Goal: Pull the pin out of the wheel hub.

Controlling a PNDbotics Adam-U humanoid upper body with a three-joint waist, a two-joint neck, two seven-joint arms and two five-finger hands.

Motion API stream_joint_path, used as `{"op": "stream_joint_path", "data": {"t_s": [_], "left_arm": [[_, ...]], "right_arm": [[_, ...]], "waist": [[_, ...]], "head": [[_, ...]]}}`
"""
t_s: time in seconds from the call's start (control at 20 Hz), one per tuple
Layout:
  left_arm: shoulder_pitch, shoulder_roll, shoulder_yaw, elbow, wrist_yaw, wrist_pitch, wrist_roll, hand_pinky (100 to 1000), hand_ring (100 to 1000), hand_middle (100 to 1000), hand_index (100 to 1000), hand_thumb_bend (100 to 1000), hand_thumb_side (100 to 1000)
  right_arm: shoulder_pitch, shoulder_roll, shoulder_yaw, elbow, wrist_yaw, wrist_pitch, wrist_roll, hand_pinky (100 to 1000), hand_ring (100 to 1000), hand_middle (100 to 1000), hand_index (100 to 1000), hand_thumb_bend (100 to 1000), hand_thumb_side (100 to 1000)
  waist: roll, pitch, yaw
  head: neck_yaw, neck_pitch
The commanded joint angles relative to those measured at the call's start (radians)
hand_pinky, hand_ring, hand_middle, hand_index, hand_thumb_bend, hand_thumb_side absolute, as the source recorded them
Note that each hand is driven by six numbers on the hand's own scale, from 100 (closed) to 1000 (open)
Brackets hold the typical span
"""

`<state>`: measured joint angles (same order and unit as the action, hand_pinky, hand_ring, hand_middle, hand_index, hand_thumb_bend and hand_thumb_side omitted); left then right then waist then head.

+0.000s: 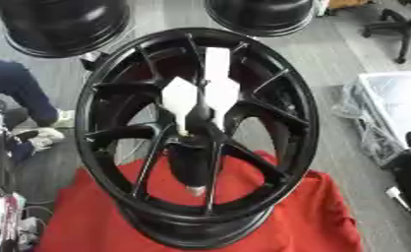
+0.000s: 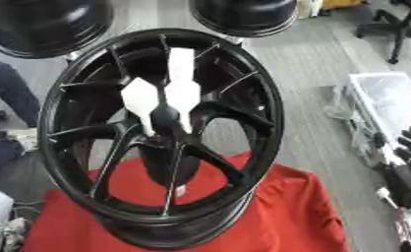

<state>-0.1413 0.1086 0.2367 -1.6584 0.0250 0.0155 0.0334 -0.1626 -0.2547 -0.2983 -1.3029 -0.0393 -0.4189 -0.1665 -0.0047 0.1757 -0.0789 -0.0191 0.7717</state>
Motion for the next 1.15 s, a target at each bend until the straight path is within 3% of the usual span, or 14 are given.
{"op": "stream_joint_path", "data": {"t_s": [0.05,0.35,0.65,1.15], "left_arm": [[-0.008,0.006,-0.004,-0.014,0.002,-0.002,-0.003,687,847,702,673,269,824],[-0.01,0.005,-0.005,-0.015,0.003,-0.002,-0.004,687,847,703,673,268,825],[-0.01,0.004,-0.005,-0.016,0.004,-0.003,-0.004,687,848,704,673,268,825],[-0.011,0.006,-0.007,-0.016,0.005,-0.003,-0.007,687,850,705,673,266,825]], "right_arm": [[0.003,0.015,0.016,-0.105,0.001,0.033,0.021,786,787,741,826,588,371],[0.036,0.046,0.04,-0.268,-0.004,0.139,0.037,785,782,736,825,573,379],[0.044,0.054,0.048,-0.344,-0.007,0.234,0.041,784,779,731,824,573,375],[0.045,0.058,0.055,-0.362,-0.023,0.261,0.043,783,775,726,823,574,375]], "waist": [[-0.001,-0.013,-0.001],[0.0,-0.011,-0.001],[0.001,-0.011,0.002],[0.004,-0.014,0.003]], "head": [[0.001,-0.002],[0.001,-0.002],[0.001,-0.002],[-0.006,-0.002]]}}
